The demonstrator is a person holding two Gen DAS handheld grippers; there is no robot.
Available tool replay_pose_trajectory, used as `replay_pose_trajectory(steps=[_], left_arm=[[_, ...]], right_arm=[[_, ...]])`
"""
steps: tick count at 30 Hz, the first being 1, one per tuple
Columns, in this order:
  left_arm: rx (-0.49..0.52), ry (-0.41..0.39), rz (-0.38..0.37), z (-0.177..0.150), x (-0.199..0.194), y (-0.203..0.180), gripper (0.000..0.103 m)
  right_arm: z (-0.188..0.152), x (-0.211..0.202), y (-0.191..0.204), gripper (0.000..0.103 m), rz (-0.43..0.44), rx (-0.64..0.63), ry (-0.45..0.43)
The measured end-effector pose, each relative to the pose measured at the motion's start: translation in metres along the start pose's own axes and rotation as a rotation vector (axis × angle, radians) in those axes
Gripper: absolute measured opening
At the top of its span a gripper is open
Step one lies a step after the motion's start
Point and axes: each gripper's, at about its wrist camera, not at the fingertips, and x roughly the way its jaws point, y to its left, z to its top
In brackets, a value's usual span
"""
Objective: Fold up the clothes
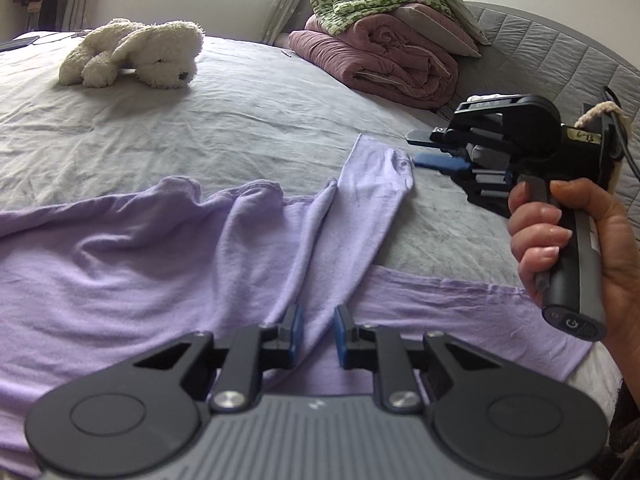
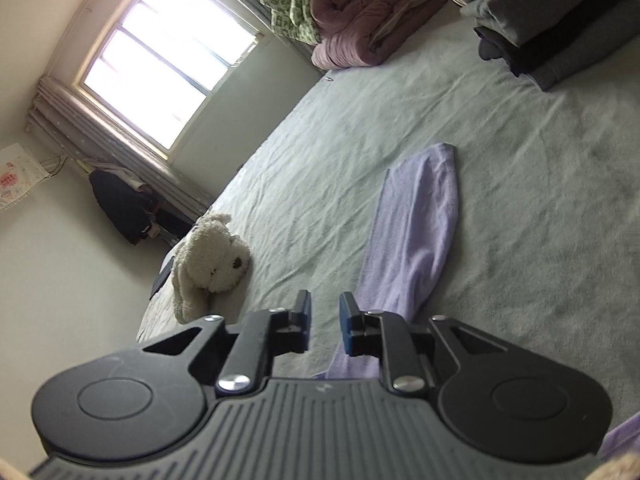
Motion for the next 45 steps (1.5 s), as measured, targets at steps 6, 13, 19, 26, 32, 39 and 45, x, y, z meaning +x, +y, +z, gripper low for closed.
replay_pose_trajectory(steps=[6, 13, 19, 26, 32, 39, 45], left_arm=[[0.022, 0.007, -0.003, -0.001, 0.0, -0.001, 0.019], [0.002, 0.01, 0.002, 0.001, 0.006, 0.001, 0.015], [-0.085, -0.003, 0.011, 0.011, 0.003, 0.011, 0.002], [-0.181, -0.13, -0.007, 0.026, -0.025, 0.015, 0.001], [-0.173, -0.242, -0.025, 0.033, -0.053, 0.013, 0.001], [-0.108, -0.265, -0.083, 0.029, -0.076, 0.012, 0.001], [-0.087, -0.223, -0.159, 0.018, -0.085, 0.017, 0.001]], right_arm=[[-0.011, 0.019, -0.019, 0.052, -0.073, 0.039, 0.078], [-0.027, 0.033, -0.018, 0.025, -0.051, -0.043, 0.054], [-0.025, 0.027, -0.019, 0.004, -0.023, -0.041, 0.01], [-0.012, -0.01, 0.011, 0.004, 0.039, -0.104, -0.131], [-0.009, -0.047, 0.044, 0.004, 0.105, -0.198, -0.241], [-0.013, -0.081, 0.071, 0.004, 0.121, -0.338, -0.318], [-0.024, -0.107, 0.079, 0.004, 0.097, -0.503, -0.325]])
